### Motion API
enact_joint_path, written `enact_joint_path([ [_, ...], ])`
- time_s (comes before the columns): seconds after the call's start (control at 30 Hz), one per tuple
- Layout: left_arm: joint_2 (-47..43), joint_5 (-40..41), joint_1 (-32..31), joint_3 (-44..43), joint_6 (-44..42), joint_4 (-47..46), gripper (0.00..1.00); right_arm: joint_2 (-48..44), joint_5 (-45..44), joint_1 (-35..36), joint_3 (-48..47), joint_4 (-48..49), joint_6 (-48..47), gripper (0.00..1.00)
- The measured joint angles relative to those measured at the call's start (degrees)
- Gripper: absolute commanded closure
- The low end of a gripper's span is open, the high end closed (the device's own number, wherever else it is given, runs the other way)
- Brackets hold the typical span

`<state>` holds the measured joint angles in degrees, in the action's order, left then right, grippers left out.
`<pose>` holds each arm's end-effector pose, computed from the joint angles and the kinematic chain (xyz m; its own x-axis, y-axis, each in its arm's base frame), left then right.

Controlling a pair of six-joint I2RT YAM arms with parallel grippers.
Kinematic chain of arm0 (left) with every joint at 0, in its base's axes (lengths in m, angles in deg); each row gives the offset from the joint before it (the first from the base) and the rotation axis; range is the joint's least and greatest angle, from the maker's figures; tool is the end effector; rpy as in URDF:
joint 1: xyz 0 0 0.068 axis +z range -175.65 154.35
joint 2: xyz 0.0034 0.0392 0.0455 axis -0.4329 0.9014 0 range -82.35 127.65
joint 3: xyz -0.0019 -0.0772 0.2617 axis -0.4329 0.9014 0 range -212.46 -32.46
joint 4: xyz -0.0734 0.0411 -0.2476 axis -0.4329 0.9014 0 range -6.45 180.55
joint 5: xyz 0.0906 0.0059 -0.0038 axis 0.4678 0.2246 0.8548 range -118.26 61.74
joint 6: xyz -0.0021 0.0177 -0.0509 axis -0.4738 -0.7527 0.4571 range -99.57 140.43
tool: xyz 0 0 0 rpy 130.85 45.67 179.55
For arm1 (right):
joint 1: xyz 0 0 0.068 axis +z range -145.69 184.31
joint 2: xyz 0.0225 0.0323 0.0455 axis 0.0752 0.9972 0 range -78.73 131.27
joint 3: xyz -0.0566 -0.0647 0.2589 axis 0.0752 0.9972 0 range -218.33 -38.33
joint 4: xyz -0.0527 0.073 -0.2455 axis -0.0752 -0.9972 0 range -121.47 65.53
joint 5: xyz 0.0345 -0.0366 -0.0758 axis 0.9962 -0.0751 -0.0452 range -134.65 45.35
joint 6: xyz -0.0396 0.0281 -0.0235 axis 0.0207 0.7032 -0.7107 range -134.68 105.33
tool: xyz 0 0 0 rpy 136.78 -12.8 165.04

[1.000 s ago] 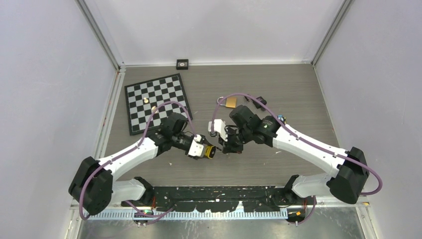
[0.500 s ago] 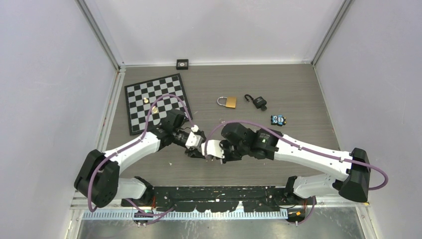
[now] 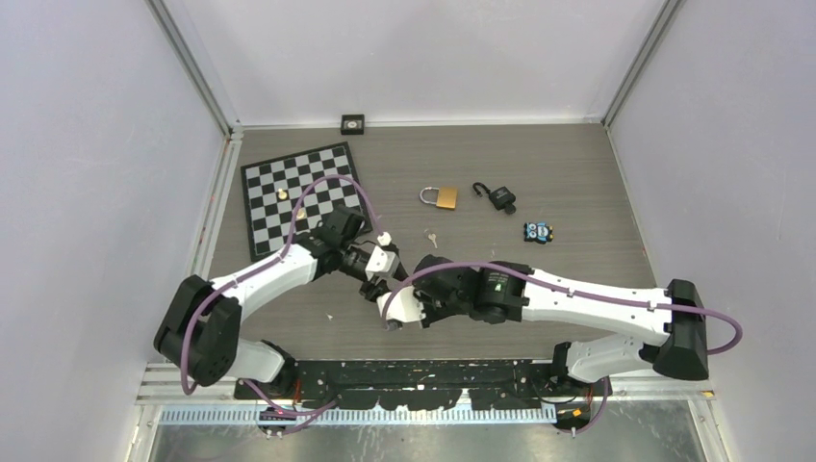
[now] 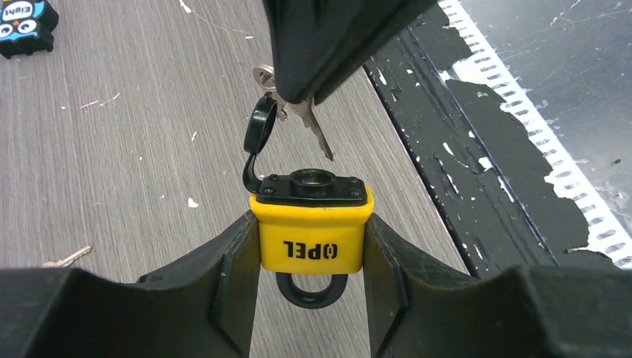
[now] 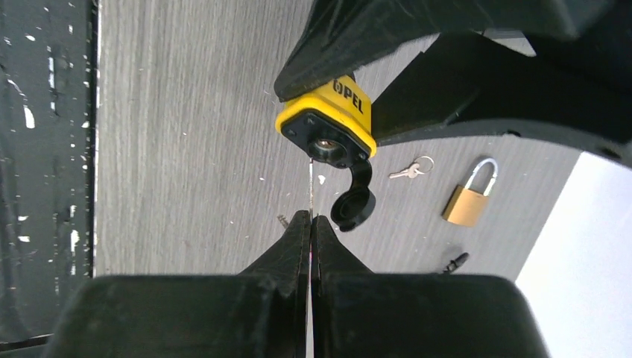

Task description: Unlock with the key

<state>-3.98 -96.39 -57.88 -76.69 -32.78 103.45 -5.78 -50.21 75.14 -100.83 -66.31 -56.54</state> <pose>0.1977 -0.1636 0.2136 0.1181 0.2781 -0.9533 0.9434 -0.3311 0.0203 0.0891 0.2459 0.2938 0.4210 -0.8120 -0.4043 -0.8590 -0.2137 -0.4652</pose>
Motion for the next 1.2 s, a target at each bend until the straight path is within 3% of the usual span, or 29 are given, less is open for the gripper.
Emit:
enact_joint_path([
  [0.47,3.8,0.6,0.1,-5.7,3.2,7.0,1.0,4.0,-14.3,5.0,0.1,3.2,-4.7,1.0],
  [1.2,4.5,1.6,0.3,-6.3,7.5,8.5,1.0,4.8,-19.3,7.6,2.6,6.6,-7.6,0.99],
])
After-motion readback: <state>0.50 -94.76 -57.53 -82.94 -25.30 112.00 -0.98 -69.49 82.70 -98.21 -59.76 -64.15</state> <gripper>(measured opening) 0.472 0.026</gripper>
